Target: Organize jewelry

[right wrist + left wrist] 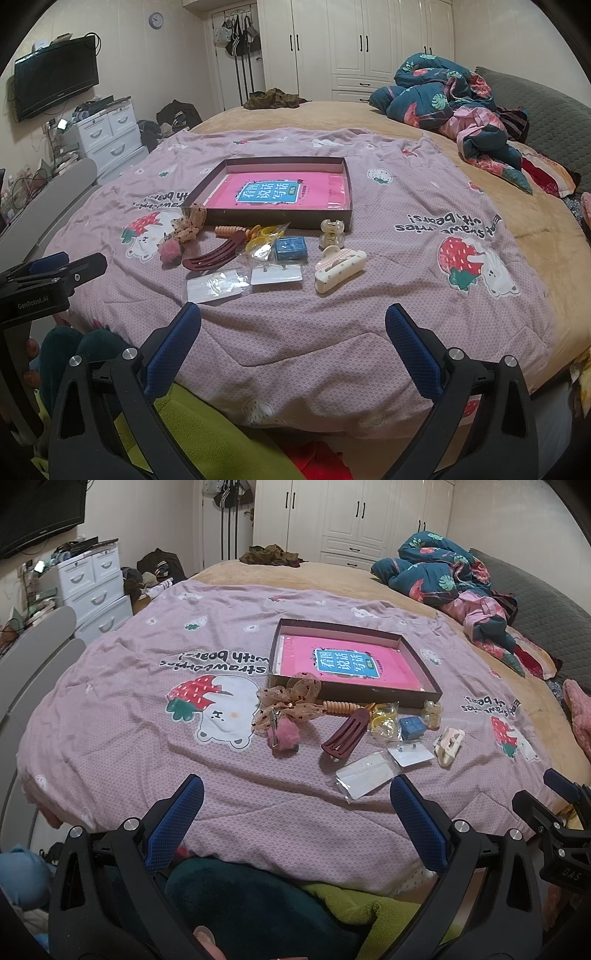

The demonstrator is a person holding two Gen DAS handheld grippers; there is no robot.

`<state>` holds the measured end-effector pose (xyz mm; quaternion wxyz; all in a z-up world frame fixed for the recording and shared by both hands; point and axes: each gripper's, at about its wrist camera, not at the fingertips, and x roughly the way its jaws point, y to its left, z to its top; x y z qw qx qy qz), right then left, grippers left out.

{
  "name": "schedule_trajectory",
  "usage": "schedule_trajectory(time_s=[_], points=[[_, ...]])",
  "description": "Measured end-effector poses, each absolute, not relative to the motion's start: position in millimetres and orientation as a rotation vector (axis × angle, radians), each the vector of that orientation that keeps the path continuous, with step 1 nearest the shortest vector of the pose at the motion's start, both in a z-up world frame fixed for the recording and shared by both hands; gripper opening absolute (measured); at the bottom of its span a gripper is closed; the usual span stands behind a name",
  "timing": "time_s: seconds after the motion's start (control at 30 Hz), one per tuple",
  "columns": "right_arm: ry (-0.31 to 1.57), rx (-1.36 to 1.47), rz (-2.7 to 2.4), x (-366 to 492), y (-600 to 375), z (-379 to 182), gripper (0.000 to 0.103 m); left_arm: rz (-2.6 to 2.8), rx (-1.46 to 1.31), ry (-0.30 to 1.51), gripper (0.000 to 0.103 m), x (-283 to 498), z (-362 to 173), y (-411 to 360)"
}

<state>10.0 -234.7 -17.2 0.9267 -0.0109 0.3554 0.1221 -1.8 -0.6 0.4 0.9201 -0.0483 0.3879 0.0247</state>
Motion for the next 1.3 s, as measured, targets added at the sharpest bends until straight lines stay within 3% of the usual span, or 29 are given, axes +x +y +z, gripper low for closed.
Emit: schedule_trajectory(time_s=[0.73,1.3], points=[[0.735,-0.029,0.271,15,-229,-20,0.099,0.043,-0.113,0.804,0.095,4,-3,-1],[0.717,-0.015,0.303,65,-226,-6,0.099,0.119,-0.126,0.813,0.095,46,-3,32]])
